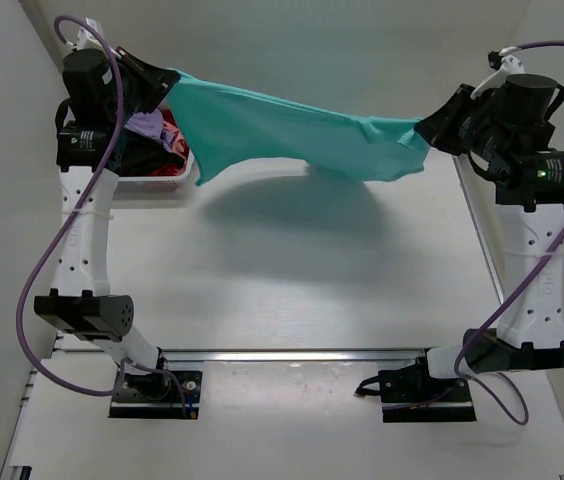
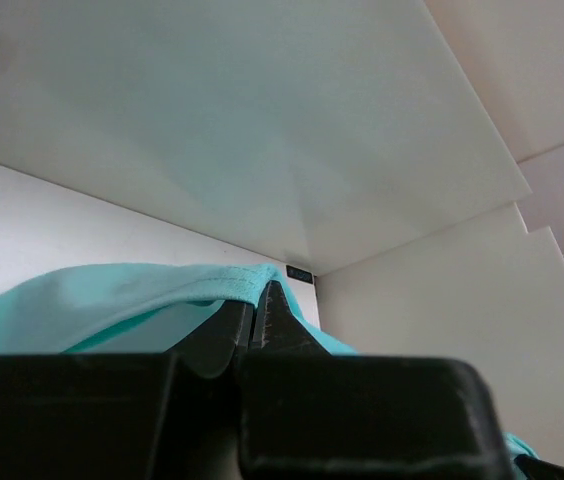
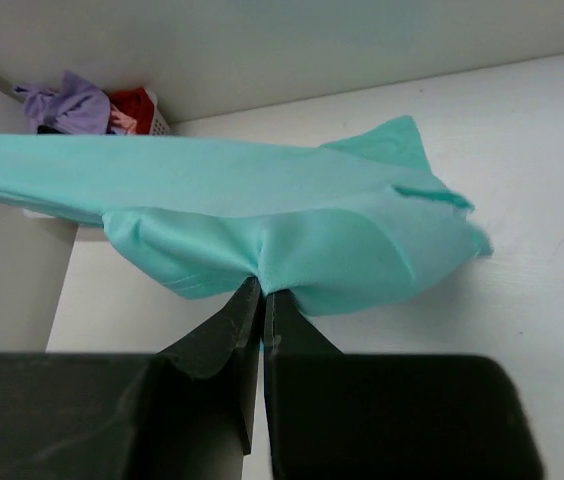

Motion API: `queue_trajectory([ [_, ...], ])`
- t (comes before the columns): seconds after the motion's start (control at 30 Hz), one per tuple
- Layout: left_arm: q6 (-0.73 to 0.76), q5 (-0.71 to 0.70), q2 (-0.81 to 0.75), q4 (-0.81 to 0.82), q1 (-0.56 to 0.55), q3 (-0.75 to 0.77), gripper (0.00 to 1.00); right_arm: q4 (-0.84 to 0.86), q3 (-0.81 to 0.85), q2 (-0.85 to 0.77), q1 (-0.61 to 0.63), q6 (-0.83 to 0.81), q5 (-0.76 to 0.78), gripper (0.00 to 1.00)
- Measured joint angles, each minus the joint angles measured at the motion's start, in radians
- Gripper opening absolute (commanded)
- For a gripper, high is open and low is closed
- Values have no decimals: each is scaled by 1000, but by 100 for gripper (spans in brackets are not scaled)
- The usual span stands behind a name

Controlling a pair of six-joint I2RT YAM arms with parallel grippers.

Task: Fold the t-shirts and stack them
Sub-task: Flatten out the tshirt

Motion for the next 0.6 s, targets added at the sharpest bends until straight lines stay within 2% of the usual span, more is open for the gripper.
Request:
queue_trajectory([
  [0.3, -3, -1, -75, -5, -9, -56, 0, -1, 19, -6, -112, -26, -140, 0],
  [0.43, -5, -5, -19, -31, -23, -48, 0, -17, 92, 119, -99, -76, -158, 0],
  [0.6, -2, 0, 124, -53, -30, -33, 0, -24, 97, 269, -84, -132, -122, 0],
])
